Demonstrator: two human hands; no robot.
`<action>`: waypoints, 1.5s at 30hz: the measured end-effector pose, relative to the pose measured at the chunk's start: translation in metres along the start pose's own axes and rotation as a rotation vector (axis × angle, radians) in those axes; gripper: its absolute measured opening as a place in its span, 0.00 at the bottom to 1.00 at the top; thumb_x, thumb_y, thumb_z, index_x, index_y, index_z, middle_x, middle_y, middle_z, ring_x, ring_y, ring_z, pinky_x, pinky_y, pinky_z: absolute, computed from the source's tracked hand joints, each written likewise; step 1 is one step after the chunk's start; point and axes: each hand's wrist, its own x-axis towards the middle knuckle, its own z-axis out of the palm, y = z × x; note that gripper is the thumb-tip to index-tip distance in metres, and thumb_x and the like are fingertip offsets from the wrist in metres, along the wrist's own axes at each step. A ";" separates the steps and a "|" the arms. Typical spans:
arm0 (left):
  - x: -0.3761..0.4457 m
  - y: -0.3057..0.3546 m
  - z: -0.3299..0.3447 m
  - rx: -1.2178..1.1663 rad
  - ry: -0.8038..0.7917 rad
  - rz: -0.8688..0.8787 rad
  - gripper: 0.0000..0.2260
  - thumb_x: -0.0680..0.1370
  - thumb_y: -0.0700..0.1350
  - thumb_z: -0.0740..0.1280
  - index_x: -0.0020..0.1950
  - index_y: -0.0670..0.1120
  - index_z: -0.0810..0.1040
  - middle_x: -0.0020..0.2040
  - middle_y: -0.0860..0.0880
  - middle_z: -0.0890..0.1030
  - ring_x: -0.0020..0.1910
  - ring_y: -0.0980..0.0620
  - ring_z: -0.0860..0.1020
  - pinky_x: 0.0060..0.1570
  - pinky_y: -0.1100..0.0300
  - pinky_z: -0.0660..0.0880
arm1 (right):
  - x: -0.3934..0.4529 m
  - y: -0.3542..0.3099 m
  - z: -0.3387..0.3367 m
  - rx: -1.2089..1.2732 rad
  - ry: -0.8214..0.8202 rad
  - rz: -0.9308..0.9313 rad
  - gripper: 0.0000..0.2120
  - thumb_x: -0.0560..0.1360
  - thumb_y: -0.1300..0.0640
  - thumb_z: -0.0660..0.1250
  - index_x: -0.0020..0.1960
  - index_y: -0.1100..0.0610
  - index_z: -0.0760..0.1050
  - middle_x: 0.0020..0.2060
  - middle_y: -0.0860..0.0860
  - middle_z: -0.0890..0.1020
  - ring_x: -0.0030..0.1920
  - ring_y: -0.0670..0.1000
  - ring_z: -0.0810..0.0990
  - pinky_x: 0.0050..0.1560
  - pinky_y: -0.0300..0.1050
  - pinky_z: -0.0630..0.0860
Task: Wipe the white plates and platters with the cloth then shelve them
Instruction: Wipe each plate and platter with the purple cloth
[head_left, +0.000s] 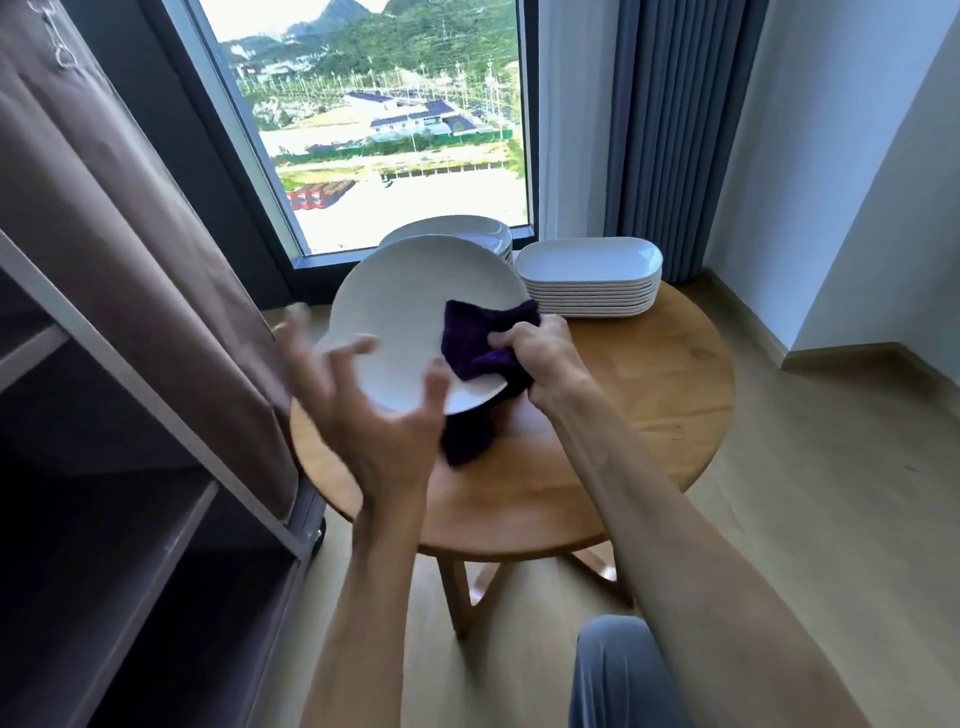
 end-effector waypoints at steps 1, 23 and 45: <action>0.004 -0.002 -0.003 -0.097 0.070 -0.215 0.30 0.70 0.58 0.75 0.65 0.44 0.73 0.78 0.40 0.64 0.79 0.41 0.62 0.76 0.53 0.63 | -0.001 0.002 -0.001 0.055 0.012 0.025 0.15 0.72 0.78 0.65 0.58 0.70 0.77 0.40 0.59 0.82 0.38 0.56 0.82 0.37 0.46 0.82; -0.003 -0.004 0.023 -0.562 -0.014 -0.588 0.21 0.81 0.37 0.64 0.69 0.57 0.66 0.57 0.67 0.78 0.54 0.72 0.78 0.52 0.75 0.72 | 0.008 0.048 0.034 0.296 -0.045 0.000 0.08 0.73 0.71 0.72 0.51 0.63 0.82 0.47 0.60 0.86 0.48 0.59 0.85 0.49 0.51 0.84; 0.027 -0.020 -0.006 -0.334 -0.311 -0.294 0.17 0.76 0.46 0.61 0.54 0.70 0.74 0.47 0.62 0.81 0.44 0.61 0.79 0.38 0.54 0.79 | 0.018 0.066 0.006 0.403 -0.140 0.040 0.14 0.78 0.67 0.68 0.64 0.66 0.77 0.57 0.63 0.83 0.53 0.60 0.83 0.62 0.61 0.78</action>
